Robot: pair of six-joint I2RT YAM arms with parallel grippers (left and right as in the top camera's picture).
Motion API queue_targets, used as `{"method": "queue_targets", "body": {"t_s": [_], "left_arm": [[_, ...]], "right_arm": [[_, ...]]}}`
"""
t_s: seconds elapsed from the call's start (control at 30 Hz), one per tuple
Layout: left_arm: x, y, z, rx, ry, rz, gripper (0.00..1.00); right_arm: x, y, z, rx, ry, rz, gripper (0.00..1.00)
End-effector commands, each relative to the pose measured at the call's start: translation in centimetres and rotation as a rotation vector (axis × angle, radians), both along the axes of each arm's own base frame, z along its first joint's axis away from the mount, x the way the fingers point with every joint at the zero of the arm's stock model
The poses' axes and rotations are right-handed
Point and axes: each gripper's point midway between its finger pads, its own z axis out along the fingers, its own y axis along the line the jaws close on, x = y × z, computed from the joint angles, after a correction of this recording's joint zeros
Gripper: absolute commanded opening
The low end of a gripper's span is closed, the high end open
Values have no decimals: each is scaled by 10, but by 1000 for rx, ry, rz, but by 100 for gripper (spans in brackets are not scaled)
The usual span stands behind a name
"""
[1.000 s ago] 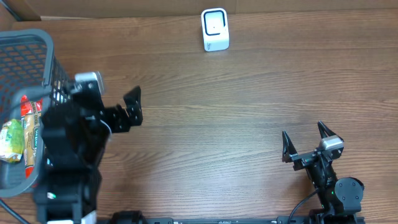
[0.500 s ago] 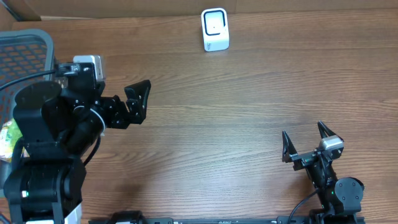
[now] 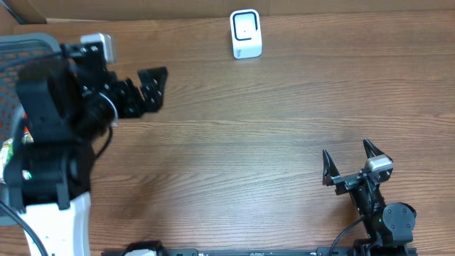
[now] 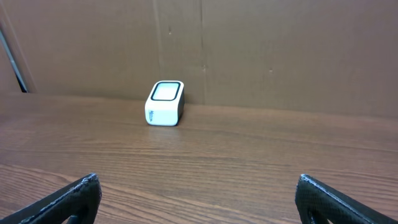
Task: Scan the item barcode
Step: 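Raise the left arm and reach into the grey basket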
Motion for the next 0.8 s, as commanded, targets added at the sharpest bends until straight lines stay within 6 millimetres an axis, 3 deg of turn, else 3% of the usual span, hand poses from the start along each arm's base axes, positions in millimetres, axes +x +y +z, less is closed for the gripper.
{"method": "queue_targets", "body": {"t_s": [0.0,0.17,0.4,0.5,0.6,0.63,0.77], "left_arm": [[8,32,29,30,-16,133,100],[3,84,44,50,39,345,100],[-45,189,37,-18,118,772,100],[-67,231,25,-85,152,913,99],[-75,258,7,-185,194,967,94],[-84,276,-10,-260,245,1061,93],[-91,298,-50,-321,387,1125,91]], "right_arm": [[0,3,-2,3,-3,12,100],[0,3,-2,3,-3,12,100],[0,3,-2,3,-3,12,100],[0,3,-2,3,-3,12,100],[0,3,-2,3,-3,12,100],[0,3,-2,3,-3,12,100],[0,3,-2,3,-3,12,100]]}}
